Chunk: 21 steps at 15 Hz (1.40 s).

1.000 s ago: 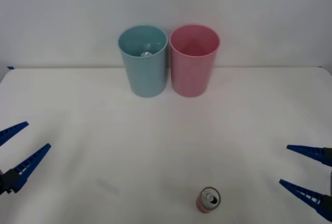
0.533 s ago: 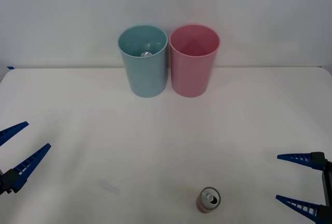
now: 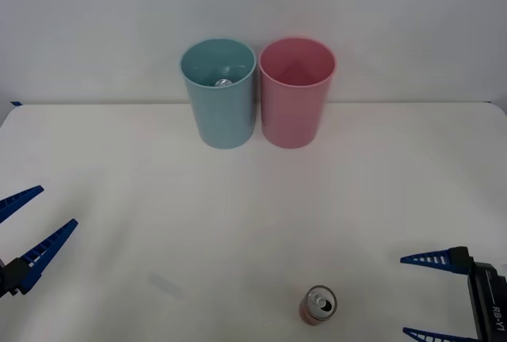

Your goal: Grasp the object on the table and drop it into the matching bin: aluminum can to the light blue bin, PET bottle to the pink bin.

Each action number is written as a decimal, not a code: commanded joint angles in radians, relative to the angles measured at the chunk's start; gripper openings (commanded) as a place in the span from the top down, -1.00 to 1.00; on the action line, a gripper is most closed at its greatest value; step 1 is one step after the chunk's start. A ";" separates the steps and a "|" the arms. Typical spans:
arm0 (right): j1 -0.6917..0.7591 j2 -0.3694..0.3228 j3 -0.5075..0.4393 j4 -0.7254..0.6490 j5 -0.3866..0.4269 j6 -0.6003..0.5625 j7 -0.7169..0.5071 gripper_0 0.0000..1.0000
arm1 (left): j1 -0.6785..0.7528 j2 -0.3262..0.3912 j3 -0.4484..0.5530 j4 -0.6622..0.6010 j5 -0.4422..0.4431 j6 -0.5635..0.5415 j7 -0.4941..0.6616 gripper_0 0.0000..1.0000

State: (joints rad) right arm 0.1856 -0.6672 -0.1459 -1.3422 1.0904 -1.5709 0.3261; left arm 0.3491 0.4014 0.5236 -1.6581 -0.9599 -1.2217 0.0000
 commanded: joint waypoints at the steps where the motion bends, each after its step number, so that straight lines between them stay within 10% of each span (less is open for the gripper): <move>1: 0.000 0.000 0.039 0.000 0.000 0.008 0.021 -1.00 | 0.000 0.000 0.000 0.000 0.000 0.000 0.000 -1.00; 21: -0.005 0.115 0.264 0.000 0.000 0.252 0.172 -1.00 | 0.000 0.000 0.000 0.000 0.000 0.000 0.000 -1.00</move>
State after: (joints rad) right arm 0.1810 -0.5585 0.1119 -1.3420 1.0905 -1.3233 0.4965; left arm 0.3491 0.4014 0.5236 -1.6581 -0.9599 -1.2217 0.0000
